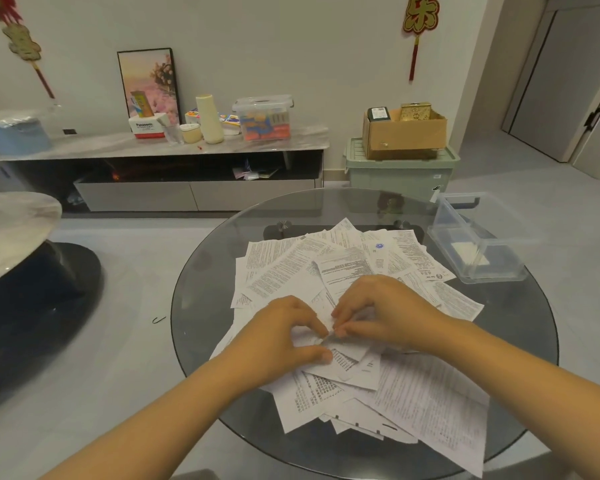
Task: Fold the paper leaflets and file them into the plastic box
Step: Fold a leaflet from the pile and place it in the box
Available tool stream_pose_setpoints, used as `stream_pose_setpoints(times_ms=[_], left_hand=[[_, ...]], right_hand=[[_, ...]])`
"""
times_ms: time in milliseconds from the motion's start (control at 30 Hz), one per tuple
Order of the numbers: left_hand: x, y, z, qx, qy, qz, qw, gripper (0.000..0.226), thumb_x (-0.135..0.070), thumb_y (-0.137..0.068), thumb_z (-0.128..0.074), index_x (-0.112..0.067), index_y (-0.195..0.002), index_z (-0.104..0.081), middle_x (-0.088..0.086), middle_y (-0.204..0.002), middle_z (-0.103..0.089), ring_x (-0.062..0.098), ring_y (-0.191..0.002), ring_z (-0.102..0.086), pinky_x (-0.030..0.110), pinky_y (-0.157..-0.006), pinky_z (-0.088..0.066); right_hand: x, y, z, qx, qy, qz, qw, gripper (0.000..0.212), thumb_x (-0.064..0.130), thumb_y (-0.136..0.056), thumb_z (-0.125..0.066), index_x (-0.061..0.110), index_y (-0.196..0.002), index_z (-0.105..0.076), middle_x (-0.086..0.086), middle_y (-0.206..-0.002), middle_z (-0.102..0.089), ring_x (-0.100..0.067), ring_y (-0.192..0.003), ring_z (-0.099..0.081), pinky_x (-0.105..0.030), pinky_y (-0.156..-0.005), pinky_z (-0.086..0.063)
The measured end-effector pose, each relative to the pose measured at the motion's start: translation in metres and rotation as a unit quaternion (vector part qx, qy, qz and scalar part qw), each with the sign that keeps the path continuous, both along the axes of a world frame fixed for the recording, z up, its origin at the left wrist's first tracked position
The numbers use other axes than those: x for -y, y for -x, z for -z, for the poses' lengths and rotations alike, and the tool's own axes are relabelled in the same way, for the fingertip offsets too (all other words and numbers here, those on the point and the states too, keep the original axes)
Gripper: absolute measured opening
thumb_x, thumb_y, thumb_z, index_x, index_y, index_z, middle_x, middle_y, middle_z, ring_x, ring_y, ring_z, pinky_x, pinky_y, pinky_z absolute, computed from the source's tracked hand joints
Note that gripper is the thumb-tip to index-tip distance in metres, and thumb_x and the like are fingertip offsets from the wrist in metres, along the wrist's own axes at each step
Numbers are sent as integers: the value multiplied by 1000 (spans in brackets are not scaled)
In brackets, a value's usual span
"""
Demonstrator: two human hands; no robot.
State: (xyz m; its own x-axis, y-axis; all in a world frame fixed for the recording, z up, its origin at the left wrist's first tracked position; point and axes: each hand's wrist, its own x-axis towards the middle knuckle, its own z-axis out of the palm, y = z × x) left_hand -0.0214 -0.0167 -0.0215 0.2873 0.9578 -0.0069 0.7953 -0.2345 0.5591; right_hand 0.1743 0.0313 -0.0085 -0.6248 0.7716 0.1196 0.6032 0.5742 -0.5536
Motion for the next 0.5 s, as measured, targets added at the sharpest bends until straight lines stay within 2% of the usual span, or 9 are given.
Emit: stream_pose_setpoints(times_ms=[67, 200, 267, 333, 400, 500], left_hand=[[2, 2, 1, 39, -6, -49, 998, 10, -38, -77, -74, -31, -84, -71, -17, -101, -59, 0, -95, -54, 23, -89, -45], [11, 10, -1, 146, 68, -117, 980, 2, -26, -79, -75, -27, -80, -76, -12, -88, -71, 5, -85, -65, 27, -84, -52], [13, 14, -3, 174, 100, -131, 971, 4, -25, -80, -74, -22, -79, -75, -7, -82, -73, 9, -80, -67, 27, -80, -51], [15, 18, -2, 203, 125, -150, 960, 14, -26, -81, -73, -13, -77, -71, -1, -80, -73, 12, -74, -66, 27, -76, -51], [15, 20, 1, 236, 144, -163, 947, 15, -24, -83, -71, -10, -81, -70, 1, -83, -74, 16, -78, -69, 32, -83, -54], [15, 19, 4, 242, 133, -184, 943, 6, -21, -86, -67, -15, -85, -70, -1, -85, -74, 19, -81, -71, 41, -85, -56]], right_hand=[[4, 2, -3, -18, 15, 8, 1000, 4, 33, -77, -74, 31, -81, -75, 14, -89, -69, 1, -92, -57, -28, -87, -47], [9, 5, -7, -27, 89, 10, 996, 8, 33, -77, -74, 35, -85, -72, 24, -88, -67, 12, -92, -55, -9, -81, -39], [9, 5, -7, -24, 125, 14, 992, 9, 31, -77, -74, 32, -86, -72, 22, -88, -68, 10, -90, -57, -12, -81, -40], [9, 6, -8, -25, 147, 24, 988, 7, 29, -78, -74, 27, -83, -71, 10, -88, -71, -2, -85, -62, -21, -79, -47], [9, 9, -8, -40, 169, 32, 984, 11, 29, -79, -73, 20, -85, -68, 1, -85, -72, -14, -79, -65, -27, -76, -50], [10, 17, -1, -54, 187, 60, 979, 20, 33, -81, -72, 20, -90, -60, 4, -72, -70, -4, -63, -59, -22, -68, -46]])
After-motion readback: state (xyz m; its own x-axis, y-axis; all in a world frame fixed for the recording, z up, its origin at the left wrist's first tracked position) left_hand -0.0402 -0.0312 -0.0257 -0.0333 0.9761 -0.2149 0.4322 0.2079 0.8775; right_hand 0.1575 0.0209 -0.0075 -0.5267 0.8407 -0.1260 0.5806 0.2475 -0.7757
